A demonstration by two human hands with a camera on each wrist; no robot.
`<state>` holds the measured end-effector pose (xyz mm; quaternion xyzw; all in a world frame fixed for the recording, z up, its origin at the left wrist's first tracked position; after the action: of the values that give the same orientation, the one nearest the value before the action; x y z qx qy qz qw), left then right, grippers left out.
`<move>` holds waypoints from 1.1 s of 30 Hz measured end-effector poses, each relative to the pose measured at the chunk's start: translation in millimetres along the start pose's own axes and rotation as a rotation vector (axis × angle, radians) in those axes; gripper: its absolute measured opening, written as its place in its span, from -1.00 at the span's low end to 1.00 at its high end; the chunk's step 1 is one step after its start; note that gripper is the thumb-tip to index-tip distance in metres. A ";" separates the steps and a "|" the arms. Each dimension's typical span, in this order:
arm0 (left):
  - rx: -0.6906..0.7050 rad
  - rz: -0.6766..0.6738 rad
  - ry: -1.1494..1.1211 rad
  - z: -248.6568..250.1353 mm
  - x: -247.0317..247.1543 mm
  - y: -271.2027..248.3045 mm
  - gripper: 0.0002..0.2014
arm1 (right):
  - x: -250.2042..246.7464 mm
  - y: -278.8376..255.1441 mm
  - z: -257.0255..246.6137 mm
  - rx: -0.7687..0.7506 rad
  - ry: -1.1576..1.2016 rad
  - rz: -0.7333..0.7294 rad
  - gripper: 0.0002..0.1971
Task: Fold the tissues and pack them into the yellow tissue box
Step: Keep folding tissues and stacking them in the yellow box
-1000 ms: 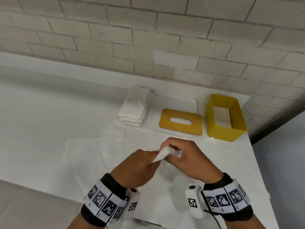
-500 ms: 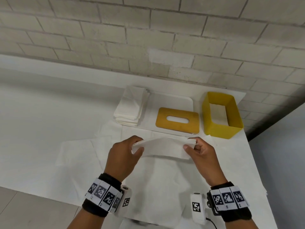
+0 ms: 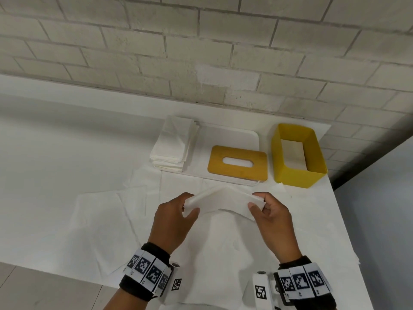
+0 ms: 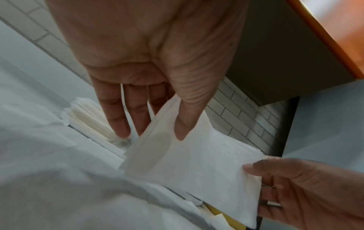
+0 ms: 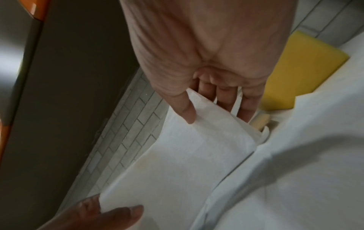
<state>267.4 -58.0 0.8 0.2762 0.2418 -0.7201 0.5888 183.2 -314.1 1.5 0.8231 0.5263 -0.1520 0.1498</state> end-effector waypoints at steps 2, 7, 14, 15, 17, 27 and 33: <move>-0.012 -0.033 -0.022 -5.3 4.6 -1.1 -0.80 | 2.7 -4.9 11.5 0.048 0.007 -0.008 -0.83; 0.009 -0.049 -0.029 -7.1 10.4 -1.3 -0.82 | 5.2 -11.5 29.9 0.124 -0.015 -0.032 -0.79; 0.064 -0.008 -0.042 3.5 3.1 0.9 -0.83 | -7.8 -7.9 21.9 0.108 -0.015 0.020 -0.81; 0.072 -0.015 -0.041 2.9 3.8 0.2 -0.80 | -7.5 -10.3 22.5 0.115 -0.010 0.016 -0.81; 0.086 -0.048 -0.033 3.6 7.0 -0.7 -0.75 | -5.6 -15.4 26.4 0.138 -0.005 0.008 -0.81; 0.412 -0.261 0.594 101.4 66.7 3.4 -0.56 | -2.6 -14.4 21.0 0.132 -0.042 -0.010 -0.82; 0.312 -0.288 0.405 98.6 62.5 11.1 -0.80 | -26.9 -11.6 -20.9 -0.012 -0.032 -0.027 -0.83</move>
<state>257.6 -171.2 29.9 0.4643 0.2776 -0.7549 0.3708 163.7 -322.9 30.5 0.8124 0.5359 -0.1640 0.1610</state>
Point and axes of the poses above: each hand's wrist, its own y-axis towards the middle knuckle, its own x-axis out of the palm, z = x × y, the point moved 9 cm from there along y, towards the middle knuckle, and after that the axes turned 6 degrees about -x, right-handed, at the moved point
